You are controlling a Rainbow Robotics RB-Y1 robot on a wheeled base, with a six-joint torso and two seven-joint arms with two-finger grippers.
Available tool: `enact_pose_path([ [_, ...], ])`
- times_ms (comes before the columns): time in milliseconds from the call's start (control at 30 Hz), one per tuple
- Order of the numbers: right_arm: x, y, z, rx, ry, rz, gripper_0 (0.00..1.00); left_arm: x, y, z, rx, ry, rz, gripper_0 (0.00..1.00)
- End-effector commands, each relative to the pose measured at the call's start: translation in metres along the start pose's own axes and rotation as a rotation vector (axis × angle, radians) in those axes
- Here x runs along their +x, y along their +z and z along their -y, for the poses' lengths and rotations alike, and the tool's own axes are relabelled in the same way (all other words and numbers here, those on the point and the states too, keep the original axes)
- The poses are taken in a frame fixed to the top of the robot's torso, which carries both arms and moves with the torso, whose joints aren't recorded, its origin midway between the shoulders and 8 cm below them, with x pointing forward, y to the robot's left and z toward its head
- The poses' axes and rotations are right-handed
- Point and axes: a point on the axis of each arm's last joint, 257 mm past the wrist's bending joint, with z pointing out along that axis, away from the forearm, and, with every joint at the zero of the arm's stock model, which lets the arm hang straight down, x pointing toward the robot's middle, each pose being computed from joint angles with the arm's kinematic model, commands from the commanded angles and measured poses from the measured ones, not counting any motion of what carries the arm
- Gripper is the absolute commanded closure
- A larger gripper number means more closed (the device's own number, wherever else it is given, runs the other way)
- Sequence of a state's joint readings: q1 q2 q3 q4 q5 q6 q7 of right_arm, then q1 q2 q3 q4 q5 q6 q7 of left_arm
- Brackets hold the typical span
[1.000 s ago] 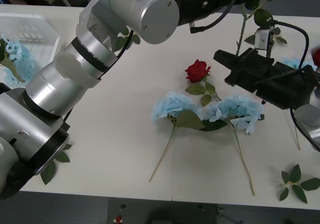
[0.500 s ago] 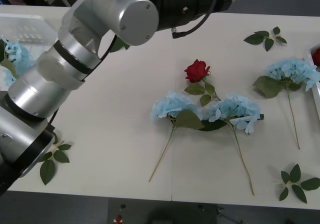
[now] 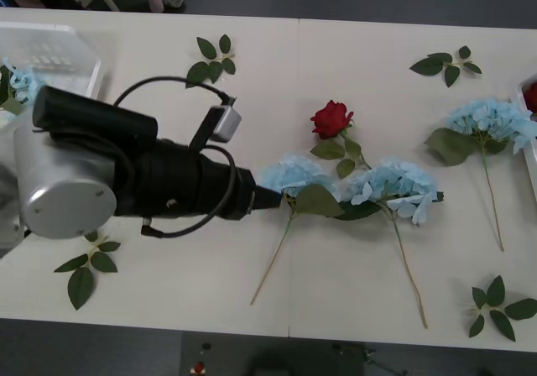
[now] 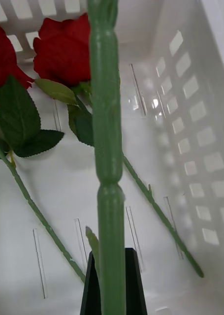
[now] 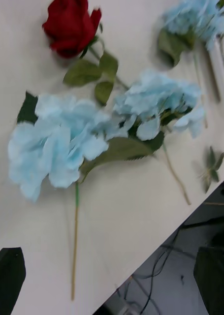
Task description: Put the red flowers into the right box and the blue flowers into the left box
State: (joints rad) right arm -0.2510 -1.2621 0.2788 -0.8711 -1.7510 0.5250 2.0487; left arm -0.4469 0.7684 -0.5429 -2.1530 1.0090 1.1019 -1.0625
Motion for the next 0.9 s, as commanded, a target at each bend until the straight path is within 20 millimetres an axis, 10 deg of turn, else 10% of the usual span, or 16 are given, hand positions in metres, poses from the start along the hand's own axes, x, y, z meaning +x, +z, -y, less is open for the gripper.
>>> enact_pose_path([
  [33,-0.009,0.013,0.001,0.039,0.059,0.031,1.0,0.028,0.026,0.007,-0.036,0.142,-0.044,0.0],
  [200,-0.004,0.02,0.019,0.11,0.004,0.001,1.0,0.037,0.067,-0.019,-0.133,0.174,-0.072,0.0],
  [333,-0.005,0.021,0.021,0.116,0.007,0.003,0.49,0.026,0.109,-0.038,-0.252,0.299,-0.048,0.0],
  [500,0.002,0.021,0.016,0.1,-0.005,-0.026,0.26,0.008,0.144,-0.046,-0.27,0.315,-0.007,0.0],
  [800,0.013,0.013,-0.075,-0.124,0.132,-0.19,0.23,-0.002,0.179,-0.057,-0.332,0.382,-0.056,0.0],
  [867,0.01,0.01,-0.094,-0.146,0.147,-0.21,0.23,0.0,0.182,-0.059,-0.331,0.376,-0.058,0.2],
  [900,0.007,0.008,-0.114,-0.16,0.161,-0.225,0.23,0.003,0.184,-0.059,-0.329,0.376,-0.06,0.63],
])
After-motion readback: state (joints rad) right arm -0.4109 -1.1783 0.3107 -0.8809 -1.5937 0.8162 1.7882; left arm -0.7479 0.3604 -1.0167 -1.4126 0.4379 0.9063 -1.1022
